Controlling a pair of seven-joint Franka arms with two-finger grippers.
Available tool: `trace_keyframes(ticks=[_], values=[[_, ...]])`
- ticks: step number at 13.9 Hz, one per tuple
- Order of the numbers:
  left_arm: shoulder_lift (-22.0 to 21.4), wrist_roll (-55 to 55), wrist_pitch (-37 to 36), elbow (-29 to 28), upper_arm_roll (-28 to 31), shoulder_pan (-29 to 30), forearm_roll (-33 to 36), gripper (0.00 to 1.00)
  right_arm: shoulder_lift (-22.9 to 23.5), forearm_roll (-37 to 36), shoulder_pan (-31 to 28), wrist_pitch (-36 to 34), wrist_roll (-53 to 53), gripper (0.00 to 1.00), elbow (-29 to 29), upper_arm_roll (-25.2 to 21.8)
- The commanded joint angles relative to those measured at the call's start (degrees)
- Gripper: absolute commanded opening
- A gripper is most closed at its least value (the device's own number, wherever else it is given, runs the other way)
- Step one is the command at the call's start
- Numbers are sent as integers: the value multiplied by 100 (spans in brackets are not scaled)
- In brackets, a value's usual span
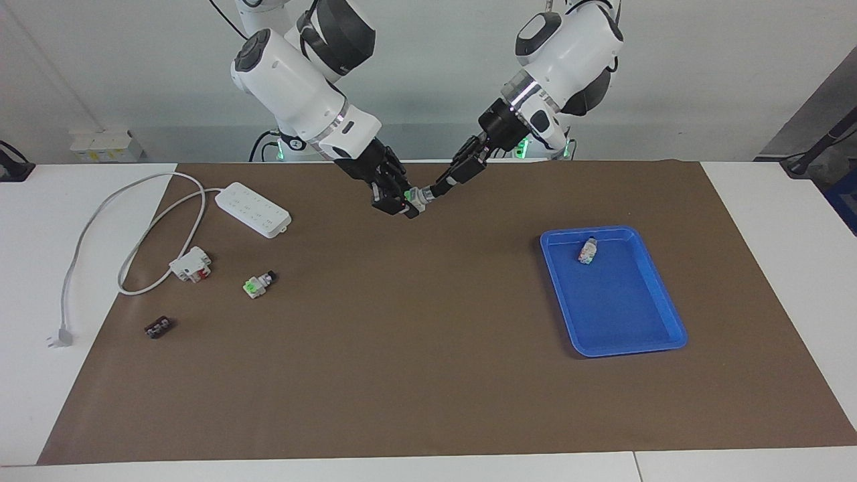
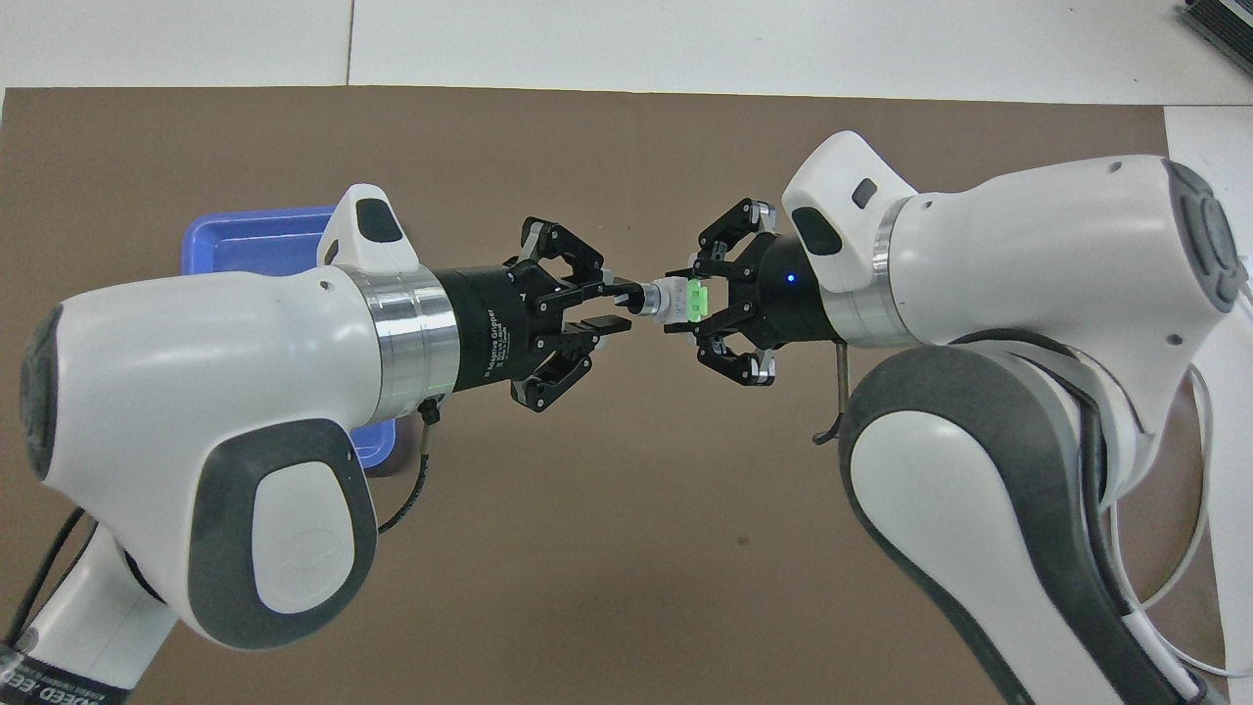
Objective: Turn and place switch with both arms
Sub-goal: 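Close the left gripper on the switch end held by the right gripper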
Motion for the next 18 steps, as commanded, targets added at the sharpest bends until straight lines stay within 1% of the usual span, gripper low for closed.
trace_keyframes(ticks=[1,4,10,15,18], values=[[-66,-31,207,-145,69,-187,-95,31,-113,63,-2,42,60,0,-117,12],[-57,-31,444,-216,69,-266,-95,31,-105,63,-2,33,60,0,-117,12],[5,65,576,-207,78,-223,-86,29,-105,63,-2,33,60,0,-117,12],[22,556,621,-198,86,-196,-77,29,-105,63,-2,33,68,0,-117,12],[22,593,664,-189,78,-196,-77,25,-105,63,-2,34,68,0,-117,12]])
